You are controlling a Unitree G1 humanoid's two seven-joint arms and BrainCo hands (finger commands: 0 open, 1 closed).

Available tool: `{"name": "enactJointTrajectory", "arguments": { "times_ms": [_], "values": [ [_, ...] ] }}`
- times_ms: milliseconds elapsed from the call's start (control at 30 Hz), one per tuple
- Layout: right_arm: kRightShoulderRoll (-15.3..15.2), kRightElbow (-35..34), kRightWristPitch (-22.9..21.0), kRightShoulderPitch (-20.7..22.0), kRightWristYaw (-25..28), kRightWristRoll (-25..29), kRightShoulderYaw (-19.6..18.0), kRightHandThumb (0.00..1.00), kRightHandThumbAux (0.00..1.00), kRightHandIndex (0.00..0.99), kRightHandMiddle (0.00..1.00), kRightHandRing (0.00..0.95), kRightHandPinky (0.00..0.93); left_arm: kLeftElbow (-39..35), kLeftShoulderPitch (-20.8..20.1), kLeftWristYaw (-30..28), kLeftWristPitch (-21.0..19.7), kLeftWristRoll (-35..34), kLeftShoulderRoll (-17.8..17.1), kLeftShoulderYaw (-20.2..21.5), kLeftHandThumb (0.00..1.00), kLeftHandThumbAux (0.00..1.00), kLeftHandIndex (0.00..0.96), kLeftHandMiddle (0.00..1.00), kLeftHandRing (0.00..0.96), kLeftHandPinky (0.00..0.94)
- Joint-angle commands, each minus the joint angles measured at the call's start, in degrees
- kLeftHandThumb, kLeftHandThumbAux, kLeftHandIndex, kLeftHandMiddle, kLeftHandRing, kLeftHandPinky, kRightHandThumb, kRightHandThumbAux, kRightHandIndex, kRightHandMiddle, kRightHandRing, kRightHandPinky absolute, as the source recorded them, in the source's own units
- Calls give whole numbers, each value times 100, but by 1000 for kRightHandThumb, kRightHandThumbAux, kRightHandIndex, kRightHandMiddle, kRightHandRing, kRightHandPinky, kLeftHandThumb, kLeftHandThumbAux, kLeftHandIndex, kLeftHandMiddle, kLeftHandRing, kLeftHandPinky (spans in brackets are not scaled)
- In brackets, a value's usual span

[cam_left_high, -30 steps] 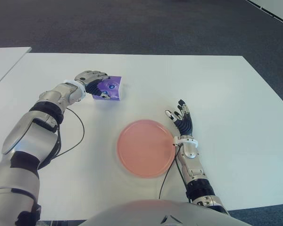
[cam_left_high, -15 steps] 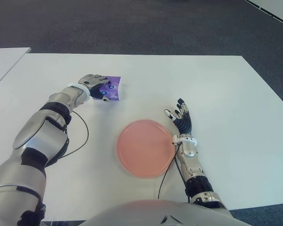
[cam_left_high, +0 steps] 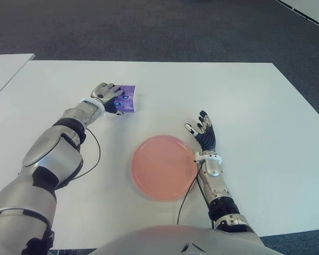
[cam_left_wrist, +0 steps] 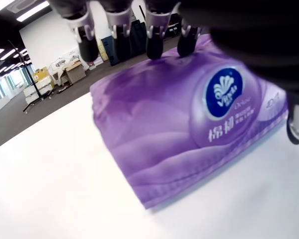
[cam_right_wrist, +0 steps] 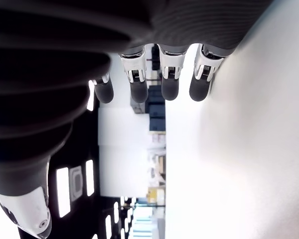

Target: Put the tissue paper into the plate.

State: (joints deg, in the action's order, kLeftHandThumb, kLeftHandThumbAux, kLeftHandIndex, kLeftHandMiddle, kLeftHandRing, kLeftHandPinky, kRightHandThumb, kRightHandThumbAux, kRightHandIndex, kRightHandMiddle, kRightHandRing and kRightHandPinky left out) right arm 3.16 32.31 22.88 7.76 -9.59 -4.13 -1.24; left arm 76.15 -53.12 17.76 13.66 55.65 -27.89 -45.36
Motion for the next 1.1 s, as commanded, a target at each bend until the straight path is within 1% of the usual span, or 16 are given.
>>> {"name": "enactJointTrajectory", "arguments": {
  "times_ms": [33,233,333,400,567,700,767,800,833,867,900,933,967,1033,1100],
  "values": [
    [-19,406,-273,-359,61,43,-31,138,703,54,34,12,32,112,305,-80,144,-129,110,77,37,370,0,0,0,0],
    [-2,326,-351,-400,80,78,-56,144,716,51,33,10,23,79,510,-126,374,-320,161,191,27,367,0,0,0,0],
    [1,263,-355,-444,101,86,-55,149,719,50,33,9,18,50,608,-242,591,-460,149,266,21,362,0,0,0,0],
    [-6,220,-348,-479,120,73,-43,151,719,50,32,7,16,32,668,-453,843,-590,108,335,20,364,0,0,0,0],
    [-14,92,-380,-565,145,54,-32,149,714,50,28,2,11,-22,725,-863,1257,-710,1,347,16,380,0,0,0,0],
    [-29,-23,-383,-648,188,45,-17,143,706,46,27,1,13,-215,848,-1527,1833,-860,-282,339,16,371,0,16,12,29],
    [-30,-60,-423,-674,215,61,-21,139,705,45,27,1,14,-464,940,-2200,2219,-1094,-439,398,8,373,0,10,8,37],
    [-27,-98,-444,-699,222,64,-18,138,706,47,28,2,16,-586,985,-2456,2350,-1200,-510,427,5,373,0,8,10,47],
    [-26,-135,-479,-722,231,66,-17,138,706,47,28,2,17,-1058,1153,-3091,2466,-1544,-734,517,4,373,0,7,10,51],
    [-25,-164,-505,-739,237,66,-16,140,709,50,30,4,19,-1414,1280,-3524,2509,-1790,-896,587,2,377,0,5,16,65],
    [-24,-183,-522,-750,241,66,-16,142,711,52,31,4,21,-1662,1368,-3803,2513,-1954,-1002,632,1,380,0,3,19,74],
    [-23,-205,-541,-762,249,70,-17,143,711,53,31,5,21,-1963,1469,-4166,2471,-2171,-1160,683,1,381,0,2,20,77],
    [-22,-239,-554,-784,256,72,-15,145,714,55,32,6,23,-2173,1541,-4373,2409,-2306,-1264,710,0,381,0,1,24,82],
    [-7,-295,-611,-815,256,90,-23,150,718,57,33,7,25,-2889,1810,-4997,2084,-2712,-1531,750,0,379,0,0,29,92],
    [7,-335,-643,-836,256,110,-36,155,722,60,34,8,28,-3481,2045,-5463,1757,-3026,-1719,777,1,376,0,0,36,117]
  ]
}}
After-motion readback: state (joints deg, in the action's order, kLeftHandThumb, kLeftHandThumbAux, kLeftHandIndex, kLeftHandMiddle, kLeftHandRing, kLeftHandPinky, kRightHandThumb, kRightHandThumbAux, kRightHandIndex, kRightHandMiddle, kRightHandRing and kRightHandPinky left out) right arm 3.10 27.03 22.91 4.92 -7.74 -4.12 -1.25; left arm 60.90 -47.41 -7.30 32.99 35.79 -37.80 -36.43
